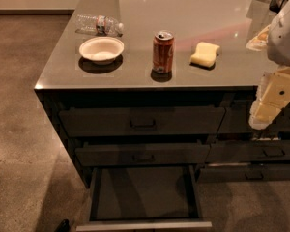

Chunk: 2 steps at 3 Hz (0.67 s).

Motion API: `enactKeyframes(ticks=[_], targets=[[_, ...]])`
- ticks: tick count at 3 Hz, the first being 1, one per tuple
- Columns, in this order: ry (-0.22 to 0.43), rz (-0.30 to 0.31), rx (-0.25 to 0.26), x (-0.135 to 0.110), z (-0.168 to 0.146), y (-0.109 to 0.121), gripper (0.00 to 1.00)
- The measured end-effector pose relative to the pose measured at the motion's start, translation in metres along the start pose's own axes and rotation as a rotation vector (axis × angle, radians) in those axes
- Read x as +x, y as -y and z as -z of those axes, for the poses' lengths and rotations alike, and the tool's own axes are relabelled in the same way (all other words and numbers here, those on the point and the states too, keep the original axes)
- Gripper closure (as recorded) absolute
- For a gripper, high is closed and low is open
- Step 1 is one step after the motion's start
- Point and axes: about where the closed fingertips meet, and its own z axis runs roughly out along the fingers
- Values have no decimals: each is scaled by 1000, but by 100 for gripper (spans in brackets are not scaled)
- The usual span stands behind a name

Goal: Place coke can into bottom drawer

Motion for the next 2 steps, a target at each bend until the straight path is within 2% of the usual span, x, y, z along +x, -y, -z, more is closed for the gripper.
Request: enactKeyframes(ticks=[1,2], targets=[[0,0,0,0,0,0,0],[90,-30,33,-14,-6,17,0]])
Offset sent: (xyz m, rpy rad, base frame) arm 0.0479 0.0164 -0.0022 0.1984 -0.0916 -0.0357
